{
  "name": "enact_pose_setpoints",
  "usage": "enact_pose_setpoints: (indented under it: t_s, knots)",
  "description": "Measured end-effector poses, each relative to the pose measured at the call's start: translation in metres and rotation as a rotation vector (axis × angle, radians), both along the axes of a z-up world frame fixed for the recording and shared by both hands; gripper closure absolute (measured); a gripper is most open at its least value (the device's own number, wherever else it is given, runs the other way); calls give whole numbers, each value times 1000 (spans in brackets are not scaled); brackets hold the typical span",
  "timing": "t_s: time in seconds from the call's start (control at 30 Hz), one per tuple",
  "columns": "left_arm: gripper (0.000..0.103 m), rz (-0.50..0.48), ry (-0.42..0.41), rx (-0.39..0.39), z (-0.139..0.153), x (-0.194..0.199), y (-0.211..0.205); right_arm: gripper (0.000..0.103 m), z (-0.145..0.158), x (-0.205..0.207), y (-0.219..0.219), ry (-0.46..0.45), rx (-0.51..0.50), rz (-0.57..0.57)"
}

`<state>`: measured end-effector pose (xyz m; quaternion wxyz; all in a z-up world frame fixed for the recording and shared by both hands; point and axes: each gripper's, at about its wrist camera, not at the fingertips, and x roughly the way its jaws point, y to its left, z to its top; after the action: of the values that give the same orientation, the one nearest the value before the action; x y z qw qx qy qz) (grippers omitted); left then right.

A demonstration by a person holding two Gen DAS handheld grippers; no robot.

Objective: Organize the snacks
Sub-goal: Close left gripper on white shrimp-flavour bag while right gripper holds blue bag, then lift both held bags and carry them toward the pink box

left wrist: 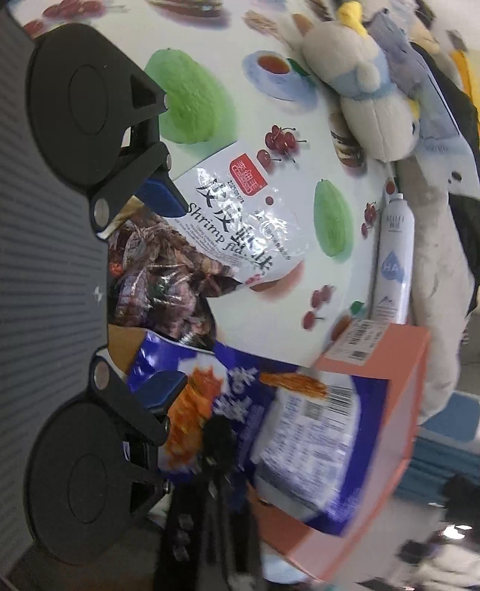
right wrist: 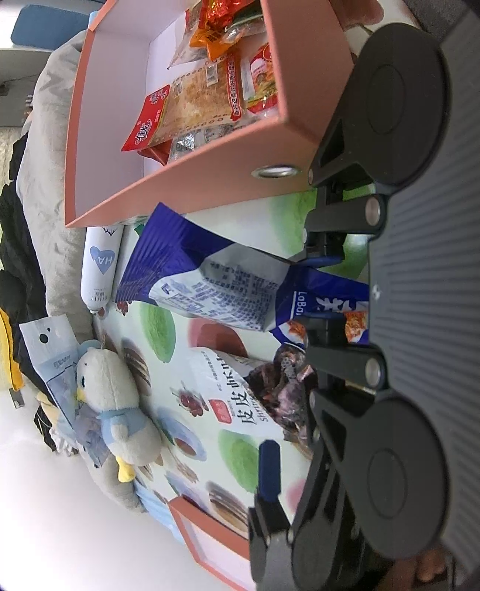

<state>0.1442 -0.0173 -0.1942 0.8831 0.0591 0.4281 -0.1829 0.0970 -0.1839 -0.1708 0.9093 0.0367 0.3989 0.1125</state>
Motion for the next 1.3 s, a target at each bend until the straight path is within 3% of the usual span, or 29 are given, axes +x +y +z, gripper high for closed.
enact_pose_setpoints:
  t_s: [0.1, 0.33, 0.57, 0.97, 1.3]
  knots:
    - [15, 13, 19, 51, -8, 2, -3, 77, -1, -2, -2, 2, 0, 10]
    - [41, 76, 14, 50, -14, 3, 1, 77, -1, -3, -2, 7, -4, 22]
    - [54, 116, 36, 28, -6, -2, 2, 77, 0, -3, -1, 16, -18, 33]
    - [57, 320, 74, -126, 15, -11, 23, 77, 10, -4, 3, 7, -36, 48]
    - [58, 416, 58, -212, 49, -15, 28, 78, 33, -3, 2, -13, -6, 62]
